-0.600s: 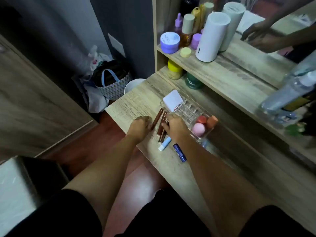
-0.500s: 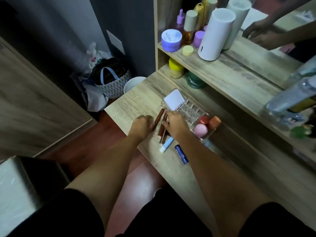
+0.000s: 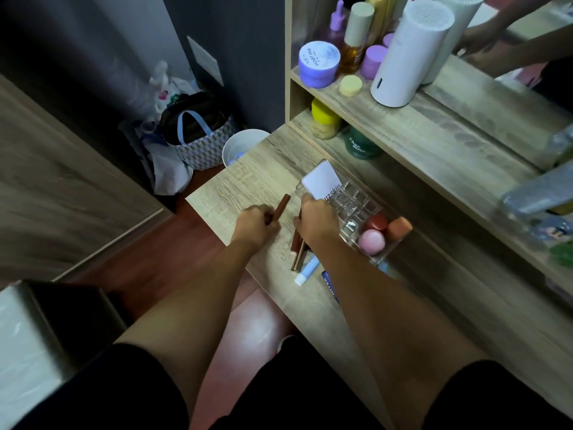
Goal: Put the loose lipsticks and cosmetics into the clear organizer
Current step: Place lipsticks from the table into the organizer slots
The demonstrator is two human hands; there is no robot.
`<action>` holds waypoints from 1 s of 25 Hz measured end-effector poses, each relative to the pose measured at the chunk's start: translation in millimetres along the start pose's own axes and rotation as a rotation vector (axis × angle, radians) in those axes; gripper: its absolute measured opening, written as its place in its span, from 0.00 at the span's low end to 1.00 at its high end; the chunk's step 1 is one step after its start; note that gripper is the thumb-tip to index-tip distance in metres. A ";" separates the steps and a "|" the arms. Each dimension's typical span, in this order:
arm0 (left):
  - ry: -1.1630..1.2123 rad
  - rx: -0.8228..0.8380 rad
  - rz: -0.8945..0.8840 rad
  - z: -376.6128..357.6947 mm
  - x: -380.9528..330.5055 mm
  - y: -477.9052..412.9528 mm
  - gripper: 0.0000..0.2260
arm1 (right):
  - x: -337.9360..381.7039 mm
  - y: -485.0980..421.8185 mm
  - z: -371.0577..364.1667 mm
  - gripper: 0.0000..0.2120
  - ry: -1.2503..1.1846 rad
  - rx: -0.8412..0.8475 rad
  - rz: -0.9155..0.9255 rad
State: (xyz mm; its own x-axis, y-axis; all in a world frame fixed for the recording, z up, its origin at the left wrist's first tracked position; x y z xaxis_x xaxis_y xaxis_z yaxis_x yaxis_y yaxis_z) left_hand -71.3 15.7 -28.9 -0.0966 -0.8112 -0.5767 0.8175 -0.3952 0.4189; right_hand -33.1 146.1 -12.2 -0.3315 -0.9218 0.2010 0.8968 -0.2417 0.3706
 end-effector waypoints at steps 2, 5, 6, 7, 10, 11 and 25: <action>0.000 0.006 -0.002 1.5 2.0 -0.6 0.10 | 1.4 -2.2 -1.0 0.16 -0.022 0.012 -0.027; 0.065 0.031 0.005 4.7 6.0 -0.6 0.07 | 1.2 -1.7 1.4 0.17 -0.146 0.013 -0.055; 0.121 0.038 0.015 6.2 8.3 -0.2 0.06 | 0.6 -1.0 3.8 0.17 -0.210 0.007 -0.062; 0.187 0.045 0.029 8.3 9.8 1.1 0.05 | -0.6 0.5 7.3 0.18 -0.288 -0.010 -0.070; 0.464 0.078 0.028 17.0 5.8 6.4 0.12 | -12.9 11.6 24.8 0.18 -0.588 -0.105 -0.079; 0.529 0.098 0.003 21.9 -0.2 7.5 0.16 | -20.4 16.4 32.2 0.18 -0.671 -0.138 -0.070; 0.147 0.166 -0.463 23.4 -150.4 -47.5 0.08 | -124.1 41.6 96.2 0.12 -0.637 -0.363 -0.087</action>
State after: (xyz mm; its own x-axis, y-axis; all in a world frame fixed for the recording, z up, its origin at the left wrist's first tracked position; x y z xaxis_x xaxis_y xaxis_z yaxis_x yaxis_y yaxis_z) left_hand -108.9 146.4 54.4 -0.3370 -0.4704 -0.8156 0.6054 -0.7717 0.1949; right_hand 17.1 279.6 65.5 -0.4129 -0.5665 0.7132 0.8631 -0.4933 0.1079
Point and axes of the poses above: each hand's wrist, its own y-axis away from the middle knuckle, its own z-axis out of the back of the hand, x = y × z, the point moved 4 cm from there along -y, towards the middle knuckle, and after that the axes turned 9 degrees about x, right-handed, at the moved point
